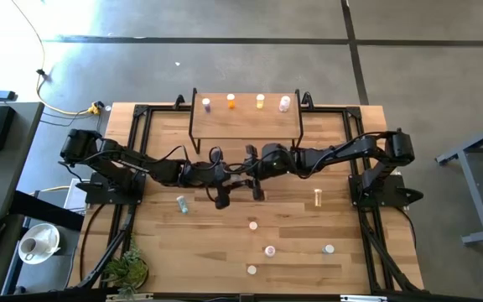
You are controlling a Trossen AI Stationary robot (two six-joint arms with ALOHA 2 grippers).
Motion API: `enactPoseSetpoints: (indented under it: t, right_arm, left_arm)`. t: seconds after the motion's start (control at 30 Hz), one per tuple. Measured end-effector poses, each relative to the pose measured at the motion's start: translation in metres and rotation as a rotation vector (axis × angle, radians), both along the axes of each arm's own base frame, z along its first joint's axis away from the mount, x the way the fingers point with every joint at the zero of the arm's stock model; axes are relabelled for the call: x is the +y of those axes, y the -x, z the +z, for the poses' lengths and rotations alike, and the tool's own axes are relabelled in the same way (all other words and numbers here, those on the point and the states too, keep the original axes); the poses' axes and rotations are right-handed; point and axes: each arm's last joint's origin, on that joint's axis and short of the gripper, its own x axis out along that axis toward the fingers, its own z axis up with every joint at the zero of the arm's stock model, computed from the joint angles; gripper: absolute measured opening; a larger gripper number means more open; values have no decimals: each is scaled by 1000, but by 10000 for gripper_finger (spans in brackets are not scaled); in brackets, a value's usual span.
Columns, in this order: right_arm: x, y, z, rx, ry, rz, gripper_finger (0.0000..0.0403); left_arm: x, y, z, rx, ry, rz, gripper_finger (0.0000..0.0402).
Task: Pick and place medicine bottles onto shelf by color
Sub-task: Put the top white pill bottle on the shelf aligned with the other white pill bottle
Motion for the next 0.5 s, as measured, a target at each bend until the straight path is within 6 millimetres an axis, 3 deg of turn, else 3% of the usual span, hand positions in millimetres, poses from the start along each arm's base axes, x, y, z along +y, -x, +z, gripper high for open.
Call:
enactPoseSetpoints:
  t: [0.3, 0.5]
  right_arm:
    - [-2, 4, -5, 72, 27, -83, 125]
    - [-4, 15, 9, 96, 54, -127, 125]
  left_arm:
    - [-1, 2, -1, 28, -11, -4, 221]
    - [-1, 10, 7, 52, -19, -13, 219]
